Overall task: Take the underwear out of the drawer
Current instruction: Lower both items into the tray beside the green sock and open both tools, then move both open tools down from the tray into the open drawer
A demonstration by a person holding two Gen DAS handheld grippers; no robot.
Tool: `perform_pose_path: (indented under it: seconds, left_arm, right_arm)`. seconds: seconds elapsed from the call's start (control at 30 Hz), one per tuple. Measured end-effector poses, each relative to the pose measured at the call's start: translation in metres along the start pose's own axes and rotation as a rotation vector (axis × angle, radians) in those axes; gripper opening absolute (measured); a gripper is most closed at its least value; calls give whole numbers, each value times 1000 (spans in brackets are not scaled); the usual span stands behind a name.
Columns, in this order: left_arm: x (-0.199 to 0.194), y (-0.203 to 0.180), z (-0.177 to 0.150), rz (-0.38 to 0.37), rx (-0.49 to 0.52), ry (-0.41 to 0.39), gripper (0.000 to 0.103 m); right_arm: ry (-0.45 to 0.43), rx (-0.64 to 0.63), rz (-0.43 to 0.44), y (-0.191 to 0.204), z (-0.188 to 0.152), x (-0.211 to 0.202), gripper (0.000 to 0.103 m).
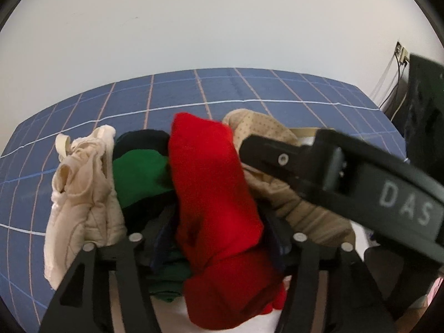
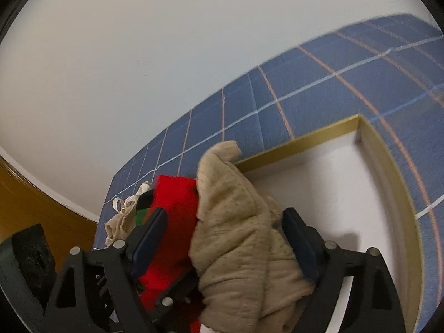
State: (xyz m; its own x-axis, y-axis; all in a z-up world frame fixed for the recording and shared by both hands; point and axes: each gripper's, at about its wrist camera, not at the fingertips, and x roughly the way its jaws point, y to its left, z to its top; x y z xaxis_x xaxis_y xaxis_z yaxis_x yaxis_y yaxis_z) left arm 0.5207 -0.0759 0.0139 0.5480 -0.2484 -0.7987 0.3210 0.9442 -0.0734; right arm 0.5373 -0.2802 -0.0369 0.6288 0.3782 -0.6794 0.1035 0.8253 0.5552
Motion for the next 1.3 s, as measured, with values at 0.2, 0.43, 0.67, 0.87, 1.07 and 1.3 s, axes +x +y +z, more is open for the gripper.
perform_pose_path:
  seconds: [0.2,0.43,0.67,0.87,1.07,1.3]
  left_arm:
    - [-11,-2,-2,-8,13,2,68]
    - [-35,-1,-8,55,1,-48,81]
    - [-70,3,-35,113,14,-135,90]
    - [-95,3,-62,103,-1,-182,90]
    - [-109,-4,-92,93,-3,-192,90]
    - [-124,-12,-124,98,8,-209,90]
  right_arm:
    - [-42,-32,-54,6,-3,-25,86]
    - [-133,-140,-141,22,-25,-52,86]
    - [-254,-201,-145,21,-43,-85,86]
    - [-285,-254,-131,30,-73,-114,86]
    - [-290,-305,-170,32,-108,-133,86]
    - [-306,-305,-146,27,-136,-156,86]
